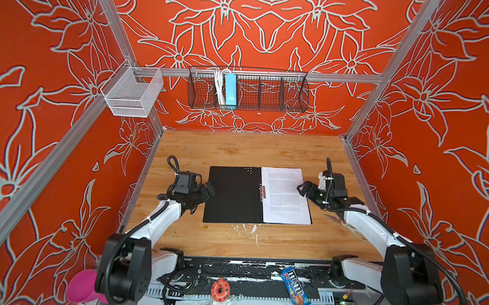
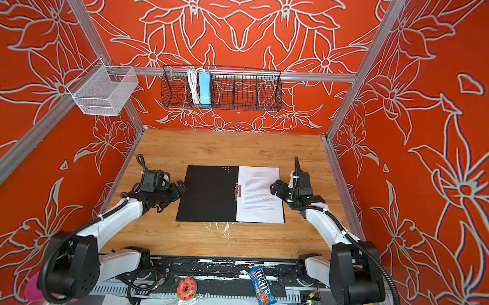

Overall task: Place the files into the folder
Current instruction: 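Open the right gripper and lift it off the clip while the left draws back, then grasp the black folder's free cover edge with the left gripper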

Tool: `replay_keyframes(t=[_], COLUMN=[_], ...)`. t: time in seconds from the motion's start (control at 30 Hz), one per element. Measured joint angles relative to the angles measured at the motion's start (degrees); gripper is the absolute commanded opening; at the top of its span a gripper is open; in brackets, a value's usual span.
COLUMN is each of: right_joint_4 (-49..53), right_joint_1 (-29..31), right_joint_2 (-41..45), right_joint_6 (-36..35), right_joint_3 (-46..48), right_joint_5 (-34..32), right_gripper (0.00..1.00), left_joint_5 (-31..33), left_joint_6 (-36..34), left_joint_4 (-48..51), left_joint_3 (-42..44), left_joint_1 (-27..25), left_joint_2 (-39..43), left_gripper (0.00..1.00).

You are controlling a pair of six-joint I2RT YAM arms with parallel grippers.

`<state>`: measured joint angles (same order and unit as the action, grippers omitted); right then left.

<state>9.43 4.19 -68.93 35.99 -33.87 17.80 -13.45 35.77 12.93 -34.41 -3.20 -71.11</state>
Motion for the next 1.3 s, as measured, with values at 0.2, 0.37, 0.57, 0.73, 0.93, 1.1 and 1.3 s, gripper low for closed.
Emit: replay_keyframes(t=[0.2, 0.37, 0.57, 0.73, 0.93, 1.1, 1.3], right_joint_4=[-0.04, -2.27, -5.73, -9.57, -14.56, -16.94, -17.16], right_joint_1=[-5.01, -5.25, -5.25, -5.62, -5.35, -4.96, -4.74], right_joint_2=[-1.29, -5.42, -7.15, -8.85, -11.13, -11.91, -11.85], right_joint_6=[0.04, 0.22, 0.46, 0.70, 0.66, 0.61, 0.59], right_joint_3=[3.93, 4.04, 4.46, 4.79, 4.79, 4.79, 4.79], right_joint_5=[4.76, 8.61, 11.65, 13.14, 12.20, 10.03, 8.61], right_gripper=[0.87, 0.86, 0.86, 0.84, 0.83, 0.82, 0.83], left_joint_5=[-0.66, -1.42, -4.39, -9.29, -12.90, -15.39, -17.51], left_joint_6=[-1.95, -3.08, -4.74, -5.62, -5.62, -3.02, -1.79], left_joint_4=[0.35, 0.70, -0.15, -2.49, -4.96, -5.99, -3.37], left_joint_3=[-2.47, -4.98, -8.22, -9.88, -9.16, -7.85, -10.47], left_joint_1=[0.59, 0.61, 0.66, 1.38, 2.45, 2.99, 2.64], left_joint_2=[-6.73, -11.32, -15.58, -18.38, -18.53, -16.87, -9.88], left_gripper=[0.98, 0.98, 0.98, 0.98, 0.98, 0.98, 0.98])
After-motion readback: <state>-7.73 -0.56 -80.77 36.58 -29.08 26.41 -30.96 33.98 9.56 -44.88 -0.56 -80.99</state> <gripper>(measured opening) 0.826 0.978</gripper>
